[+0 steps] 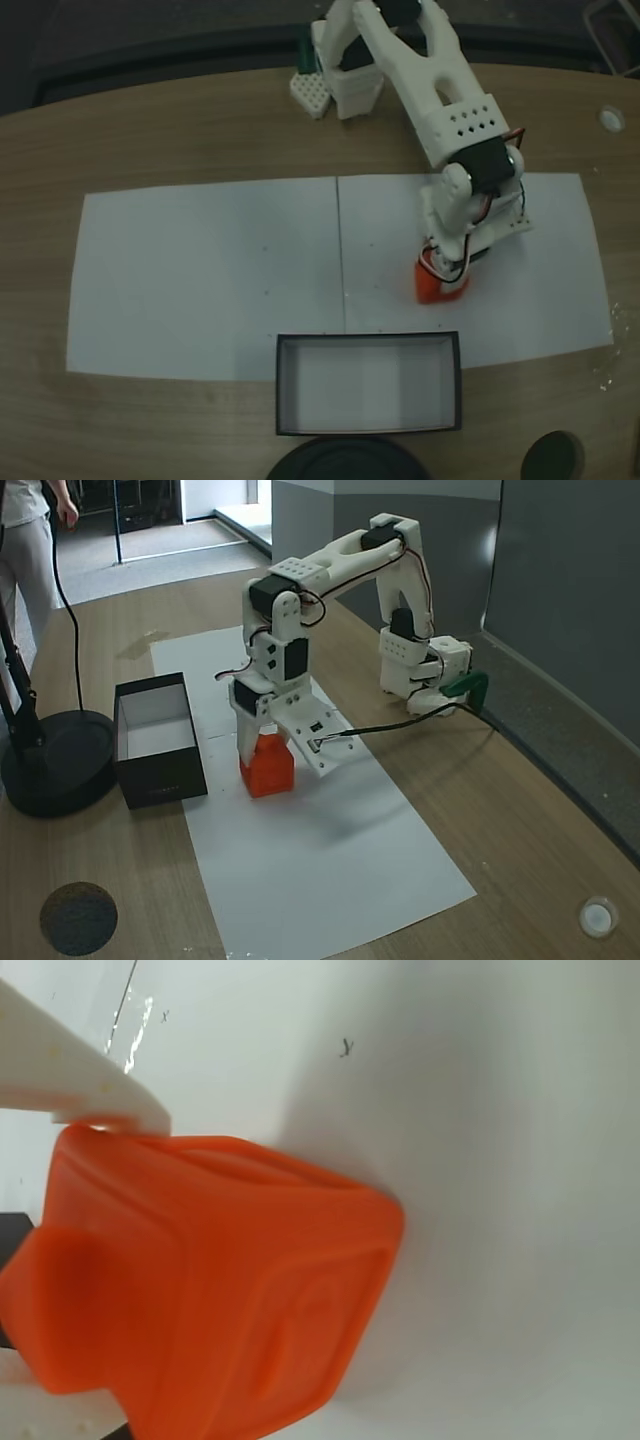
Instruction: Grab a orange square and put it in the box.
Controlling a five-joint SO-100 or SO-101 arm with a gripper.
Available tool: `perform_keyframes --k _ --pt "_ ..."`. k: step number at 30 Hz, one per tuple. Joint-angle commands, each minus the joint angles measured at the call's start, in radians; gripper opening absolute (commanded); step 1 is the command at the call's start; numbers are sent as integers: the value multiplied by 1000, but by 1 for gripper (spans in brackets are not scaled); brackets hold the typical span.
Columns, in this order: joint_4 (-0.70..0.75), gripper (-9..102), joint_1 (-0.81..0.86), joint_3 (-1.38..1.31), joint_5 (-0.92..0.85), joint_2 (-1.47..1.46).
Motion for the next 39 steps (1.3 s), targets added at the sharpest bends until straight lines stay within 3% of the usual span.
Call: perform_keyframes --k 1,6,12,24,31,39 --pt "69 8 46 -179 -6 135" --pt "206 8 155 -476 -26 241" --pt "202 8 308 -710 -17 238" --pt "40 8 362 -727 12 -21" --pt "25 8 351 -727 15 -109" --pt "57 23 353 -726 18 -193"
